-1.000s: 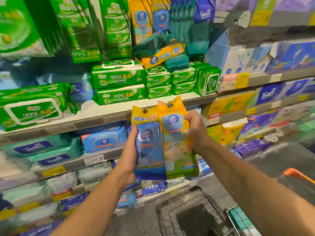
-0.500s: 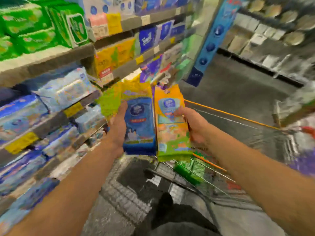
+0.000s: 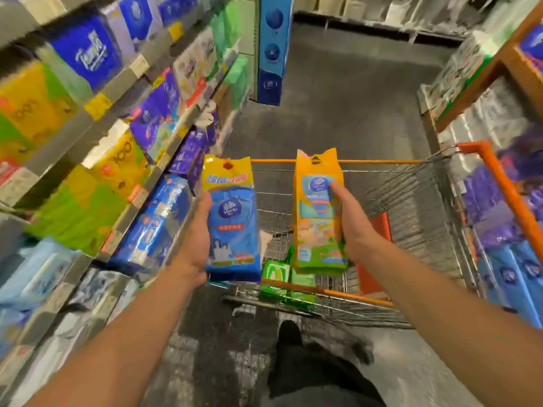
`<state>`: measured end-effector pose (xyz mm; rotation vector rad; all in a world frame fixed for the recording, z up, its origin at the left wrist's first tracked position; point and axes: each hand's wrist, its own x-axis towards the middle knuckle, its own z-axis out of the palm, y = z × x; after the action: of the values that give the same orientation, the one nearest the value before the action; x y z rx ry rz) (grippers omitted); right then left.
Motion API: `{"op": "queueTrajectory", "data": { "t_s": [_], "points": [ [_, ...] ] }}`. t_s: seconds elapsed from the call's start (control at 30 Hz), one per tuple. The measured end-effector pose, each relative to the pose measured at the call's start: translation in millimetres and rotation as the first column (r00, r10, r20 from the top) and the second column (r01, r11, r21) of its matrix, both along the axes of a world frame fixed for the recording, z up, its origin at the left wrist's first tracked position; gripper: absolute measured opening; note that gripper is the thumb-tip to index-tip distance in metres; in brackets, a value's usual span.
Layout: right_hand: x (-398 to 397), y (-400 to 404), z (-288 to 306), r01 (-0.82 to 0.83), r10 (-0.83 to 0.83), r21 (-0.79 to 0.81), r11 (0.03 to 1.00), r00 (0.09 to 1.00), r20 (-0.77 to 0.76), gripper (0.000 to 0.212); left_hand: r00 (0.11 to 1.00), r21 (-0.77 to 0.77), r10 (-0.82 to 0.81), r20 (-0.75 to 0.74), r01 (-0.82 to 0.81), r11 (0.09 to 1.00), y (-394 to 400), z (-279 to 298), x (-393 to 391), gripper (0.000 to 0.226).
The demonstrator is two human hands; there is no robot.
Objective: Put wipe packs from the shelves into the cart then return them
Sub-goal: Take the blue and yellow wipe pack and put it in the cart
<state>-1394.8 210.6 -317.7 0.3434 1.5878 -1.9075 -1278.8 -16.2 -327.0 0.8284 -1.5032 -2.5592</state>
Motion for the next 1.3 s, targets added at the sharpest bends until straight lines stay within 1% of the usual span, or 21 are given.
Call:
{"op": "queueTrajectory", "data": {
  "t_s": [0.1, 0.2, 0.27, 0.3, 0.4, 0.47, 0.6, 0.67, 0.7, 0.8, 0.9, 0.93, 1.03, 1.1, 1.2, 1.3],
  "points": [
    [-32.0, 28.0, -27.3, 0.011, -0.012, 0.013, 1.000, 0.997, 0.079, 0.050, 0.993, 0.017, -0.072, 0.093, 0.071, 0.997, 17.9, -25.2, -37.1, 0.062],
    [-62.4, 54.7, -54.9, 0.048, -0.054, 0.047, 0.998, 0.987, 0.149, 0.050, 0.974, 0.026, -0.125, 0.189, 0.123, 0.992, 34.7, -49.3, -71.2, 0.053],
    [-78.3, 72.1, -73.4, 0.076, -0.088, 0.076, 0.994, 0.982, 0.168, 0.051, 0.963, -0.010, -0.151, 0.222, 0.158, 0.987, 49.2, -69.0, -91.8, 0.068],
    [-84.1, 80.7, -82.5, 0.093, -0.107, 0.083, 0.992, 0.978, 0.181, 0.051, 0.958, -0.012, -0.171, 0.230, 0.179, 0.984, 56.7, -80.8, -100.3, 0.072],
    [-95.5, 107.0, -107.7, 0.153, -0.164, 0.064, 0.986, 0.960, 0.227, 0.047, 0.939, 0.046, -0.221, 0.265, 0.216, 0.975, 84.7, -110.4, -118.1, 0.055],
    [-98.8, 122.1, -124.2, 0.171, -0.189, 0.090, 0.981, 0.951, 0.244, 0.047, 0.923, 0.079, -0.242, 0.301, 0.228, 0.970, 101.4, -123.7, -124.2, 0.041],
    [-97.2, 144.5, -157.4, 0.172, -0.206, 0.170, 0.970, 0.957, 0.206, 0.040, 0.868, 0.075, -0.323, 0.376, 0.319, 0.945, 122.0, -153.3, -130.2, 0.042],
    [-92.7, 152.4, -175.8, 0.147, -0.192, 0.248, 0.958, 0.967, 0.168, 0.033, 0.848, 0.089, -0.358, 0.391, 0.353, 0.931, 128.3, -167.7, -132.3, 0.038],
    [-90.0, 155.7, -187.1, 0.128, -0.182, 0.287, 0.949, 0.968, 0.172, 0.035, 0.838, 0.101, -0.379, 0.393, 0.371, 0.923, 130.7, -174.6, -133.4, 0.036],
    [-85.5, 159.9, -226.1, 0.005, -0.104, 0.384, 0.923, 0.966, 0.238, 0.058, 0.810, 0.110, -0.423, 0.406, 0.416, 0.903, 131.4, -197.6, -138.2, 0.036],
    [-87.7, 155.1, -268.4, -0.099, -0.047, 0.449, 0.888, 0.952, 0.301, 0.064, 0.805, 0.052, -0.430, 0.409, 0.450, 0.891, 125.3, -228.3, -145.1, 0.050],
    [-88.9, 151.2, -283.8, -0.103, -0.054, 0.461, 0.882, 0.947, 0.315, 0.065, 0.807, 0.045, -0.433, 0.402, 0.454, 0.890, 124.3, -238.8, -146.8, 0.049],
    [-94.1, 138.9, -330.5, -0.099, -0.077, 0.505, 0.857, 0.946, 0.316, 0.071, 0.823, 0.024, -0.418, 0.384, 0.444, 0.896, 122.0, -262.7, -150.4, 0.022],
    [-94.9, 132.6, -363.0, -0.118, -0.073, 0.527, 0.842, 0.942, 0.327, 0.067, 0.812, 0.024, -0.424, 0.401, 0.454, 0.891, 120.5, -273.9, -151.5, 0.020],
    [-87.0, 128.5, -411.6, -0.162, -0.056, 0.504, 0.849, 0.919, 0.390, 0.064, 0.796, 0.009, -0.436, 0.419, 0.476, 0.879, 121.4, -289.0, -152.8, 0.027],
    [-70.2, 134.4, -454.1, -0.227, 0.021, 0.456, 0.861, 0.910, 0.415, 0.047, 0.818, 0.013, -0.397, 0.416, 0.431, 0.902, 117.8, -299.9, -150.2, 0.014]
  ]
}}
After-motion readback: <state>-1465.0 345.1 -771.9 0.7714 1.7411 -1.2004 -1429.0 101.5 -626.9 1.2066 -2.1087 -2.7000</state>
